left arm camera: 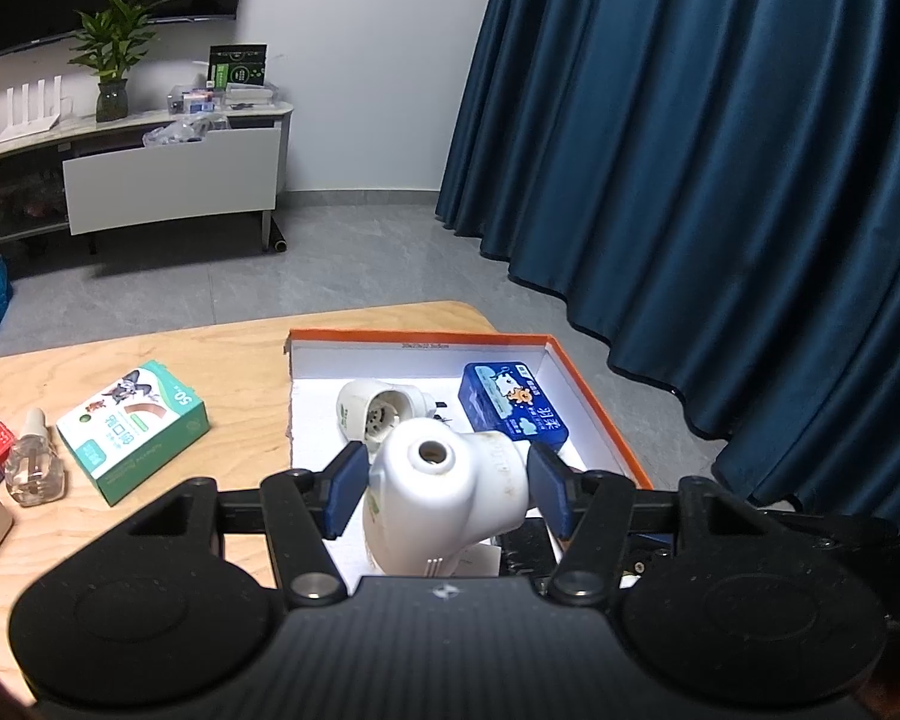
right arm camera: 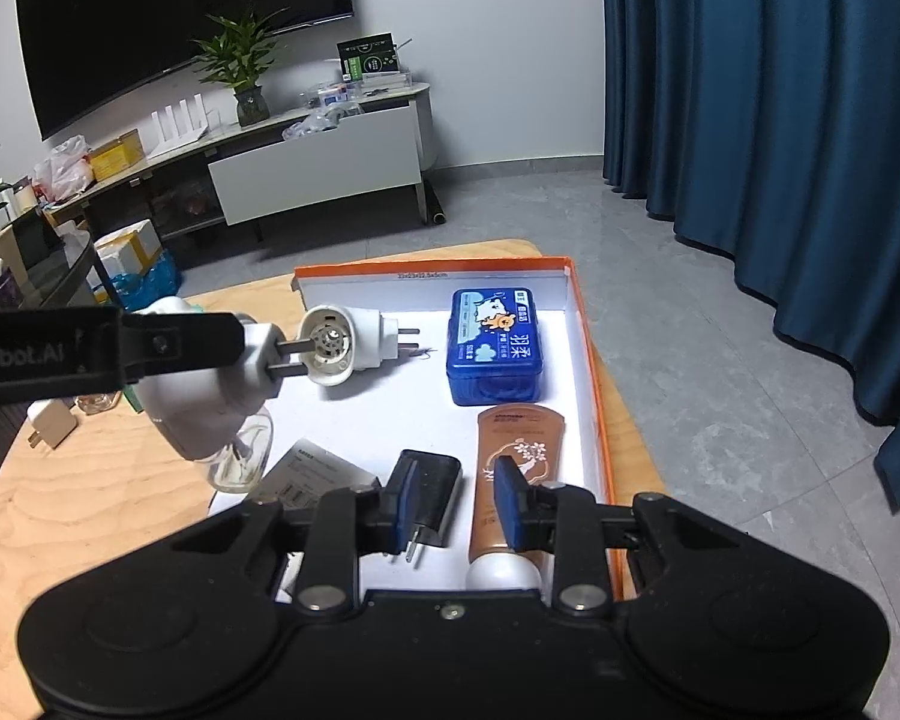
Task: Organize rigid objects
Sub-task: 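Lower the diffuser and black charger into the lid and open both tools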
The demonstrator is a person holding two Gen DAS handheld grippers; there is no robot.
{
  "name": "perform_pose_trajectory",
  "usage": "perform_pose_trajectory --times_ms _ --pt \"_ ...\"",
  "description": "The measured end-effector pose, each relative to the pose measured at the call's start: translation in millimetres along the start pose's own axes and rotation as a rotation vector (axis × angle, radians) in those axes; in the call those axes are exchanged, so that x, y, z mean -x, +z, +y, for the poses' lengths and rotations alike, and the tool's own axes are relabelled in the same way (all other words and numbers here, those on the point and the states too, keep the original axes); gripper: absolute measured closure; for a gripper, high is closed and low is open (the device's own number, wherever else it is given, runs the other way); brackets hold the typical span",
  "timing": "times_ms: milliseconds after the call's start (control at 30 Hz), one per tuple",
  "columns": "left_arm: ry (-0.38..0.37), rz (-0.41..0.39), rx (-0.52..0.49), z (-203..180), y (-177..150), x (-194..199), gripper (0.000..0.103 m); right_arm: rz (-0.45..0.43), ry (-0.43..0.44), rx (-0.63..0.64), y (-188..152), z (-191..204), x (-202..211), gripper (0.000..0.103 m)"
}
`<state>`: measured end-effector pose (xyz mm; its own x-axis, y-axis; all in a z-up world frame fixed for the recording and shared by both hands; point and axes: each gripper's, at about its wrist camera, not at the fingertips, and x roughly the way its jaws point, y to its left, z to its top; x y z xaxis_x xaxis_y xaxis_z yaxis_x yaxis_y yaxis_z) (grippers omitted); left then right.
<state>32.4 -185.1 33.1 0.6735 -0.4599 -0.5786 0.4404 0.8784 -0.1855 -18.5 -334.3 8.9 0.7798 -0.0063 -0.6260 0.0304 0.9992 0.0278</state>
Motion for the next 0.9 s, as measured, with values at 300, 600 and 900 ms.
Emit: perform_pose_trajectory --times_ms 300,600,900 --pt "-0.028 0.046 -0.044 -12 4 -27 0.044 0.002 0.021 0.031 -1 -1 5 0.067" --pt "-0.066 0.055 -0.092 -32 15 -46 0.05 -0.01 0.017 0.025 -1 -7 8 0.062" --pt "-0.042 0.037 -0.058 -20 11 -31 0.032 -0.036 0.011 0.037 2 3 13 0.051"
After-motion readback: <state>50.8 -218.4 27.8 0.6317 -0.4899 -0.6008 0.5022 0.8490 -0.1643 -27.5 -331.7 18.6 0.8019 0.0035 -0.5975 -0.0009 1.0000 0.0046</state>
